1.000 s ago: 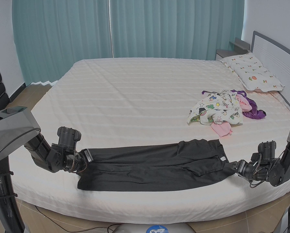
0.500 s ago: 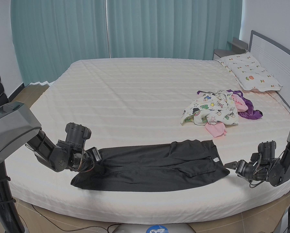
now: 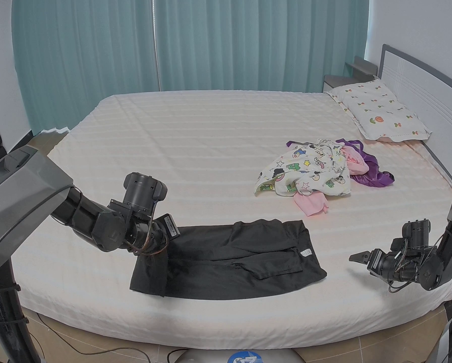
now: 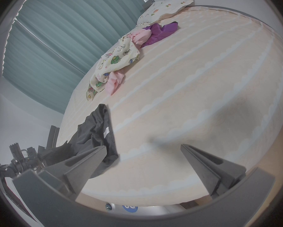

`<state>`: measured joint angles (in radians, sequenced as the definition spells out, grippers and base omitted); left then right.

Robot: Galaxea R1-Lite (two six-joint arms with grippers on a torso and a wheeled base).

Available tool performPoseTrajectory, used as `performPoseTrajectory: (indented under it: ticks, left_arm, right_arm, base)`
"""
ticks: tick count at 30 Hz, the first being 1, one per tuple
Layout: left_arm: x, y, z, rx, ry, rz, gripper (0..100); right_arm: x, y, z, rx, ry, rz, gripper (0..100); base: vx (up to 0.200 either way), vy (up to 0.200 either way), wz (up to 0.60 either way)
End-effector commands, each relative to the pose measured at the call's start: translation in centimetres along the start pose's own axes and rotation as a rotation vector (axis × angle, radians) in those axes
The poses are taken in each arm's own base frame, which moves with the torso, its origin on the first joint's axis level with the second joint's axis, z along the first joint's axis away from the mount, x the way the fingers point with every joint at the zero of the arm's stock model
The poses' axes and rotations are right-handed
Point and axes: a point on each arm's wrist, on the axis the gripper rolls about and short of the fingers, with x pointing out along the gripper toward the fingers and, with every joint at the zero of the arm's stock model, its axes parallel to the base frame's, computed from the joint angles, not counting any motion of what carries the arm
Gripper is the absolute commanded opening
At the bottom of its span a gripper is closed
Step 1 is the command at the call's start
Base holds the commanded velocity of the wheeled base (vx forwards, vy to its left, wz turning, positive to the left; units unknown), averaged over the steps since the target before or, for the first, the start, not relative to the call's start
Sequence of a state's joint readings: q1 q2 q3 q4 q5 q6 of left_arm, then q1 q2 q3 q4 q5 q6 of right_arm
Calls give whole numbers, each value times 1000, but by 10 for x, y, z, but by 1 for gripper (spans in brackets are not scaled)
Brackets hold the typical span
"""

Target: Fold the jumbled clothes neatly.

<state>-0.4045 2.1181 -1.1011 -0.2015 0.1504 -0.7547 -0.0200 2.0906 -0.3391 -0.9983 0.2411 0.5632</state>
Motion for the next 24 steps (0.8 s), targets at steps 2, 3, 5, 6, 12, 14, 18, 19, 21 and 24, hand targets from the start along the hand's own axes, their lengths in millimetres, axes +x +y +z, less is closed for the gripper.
performPoseTrajectory:
  ticks: [2,3,5,6,12,14,18,19,21,24]
  left_arm:
    - [5,-28,2,8,9,-24,0]
    - [6,-32,2,1,11,-28,0]
    - [8,-39,3,-14,18,-31,0]
    - [9,-44,4,-19,18,-36,0]
    - [22,-53,2,-10,37,-28,0]
    - [27,-56,2,-17,35,-34,0]
    - [37,-63,-1,-26,34,-44,0]
    - [38,-66,1,-31,29,-50,0]
    - [41,-70,1,-47,24,-62,0]
    - [45,-75,-1,-68,25,-69,0]
  right_arm:
    - [0,0,0,0,7,5,100]
    - [0,0,0,0,7,5,100]
    - [0,0,0,0,7,5,100]
    - [0,0,0,2,7,6,100]
    - [0,1,1,56,4,17,100]
    - [0,1,0,56,7,15,100]
    - [1,2,0,54,7,17,100]
    - [1,2,0,54,9,17,100]
    - [1,2,0,54,9,17,100]
    - [1,2,0,54,9,17,100]
  base:
    - [0,-200,0]
    - [0,-200,0]
    - [0,-200,0]
    - [0,-200,0]
    - [0,-200,0]
    - [0,-200,0]
    - [0,-150,0]
    - [0,0,0]
    - [0,0,0]
    - [0,0,0]
